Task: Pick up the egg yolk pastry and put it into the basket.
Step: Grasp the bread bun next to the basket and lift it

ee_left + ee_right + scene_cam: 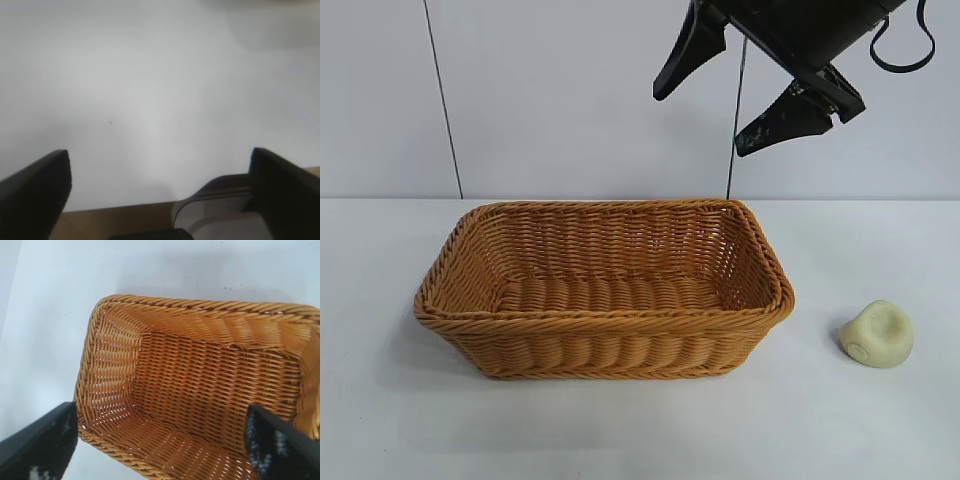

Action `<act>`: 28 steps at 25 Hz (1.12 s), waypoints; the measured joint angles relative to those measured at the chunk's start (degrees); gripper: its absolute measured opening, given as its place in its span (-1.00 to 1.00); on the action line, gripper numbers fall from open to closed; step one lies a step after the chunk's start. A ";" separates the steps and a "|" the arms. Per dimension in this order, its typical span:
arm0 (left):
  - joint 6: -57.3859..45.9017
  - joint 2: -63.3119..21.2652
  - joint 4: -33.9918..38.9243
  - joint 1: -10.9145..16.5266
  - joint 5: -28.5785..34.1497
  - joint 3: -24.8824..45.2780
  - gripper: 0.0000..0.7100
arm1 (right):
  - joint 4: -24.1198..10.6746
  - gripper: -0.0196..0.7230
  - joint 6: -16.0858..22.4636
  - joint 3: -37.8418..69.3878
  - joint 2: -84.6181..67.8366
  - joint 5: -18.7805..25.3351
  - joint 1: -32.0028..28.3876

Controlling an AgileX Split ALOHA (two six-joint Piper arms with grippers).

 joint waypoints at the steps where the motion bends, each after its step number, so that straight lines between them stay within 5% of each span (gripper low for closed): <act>1: 0.00 -0.99 0.00 0.00 0.00 0.00 0.95 | 0.00 0.79 0.00 0.00 0.00 0.00 0.00; 7: 0.17 -6.13 0.00 0.06 -0.22 0.08 0.95 | 0.00 0.79 0.00 0.00 0.00 0.00 0.00; 13: 0.17 -13.67 -0.19 3.96 -0.29 0.07 0.95 | 0.00 0.79 0.00 0.00 0.00 0.16 0.00; 22: 0.17 -26.80 -0.26 4.50 -0.22 0.07 0.95 | -0.06 0.79 0.00 0.00 0.00 0.65 0.00; 25: 0.17 -26.80 -0.26 4.76 -0.37 0.07 0.95 | -2.79 0.79 0.55 -0.37 0.00 1.32 0.00; 28: 0.17 -26.80 -0.32 4.76 -0.37 0.07 0.95 | -10.93 0.79 4.97 -2.42 0.00 3.38 0.00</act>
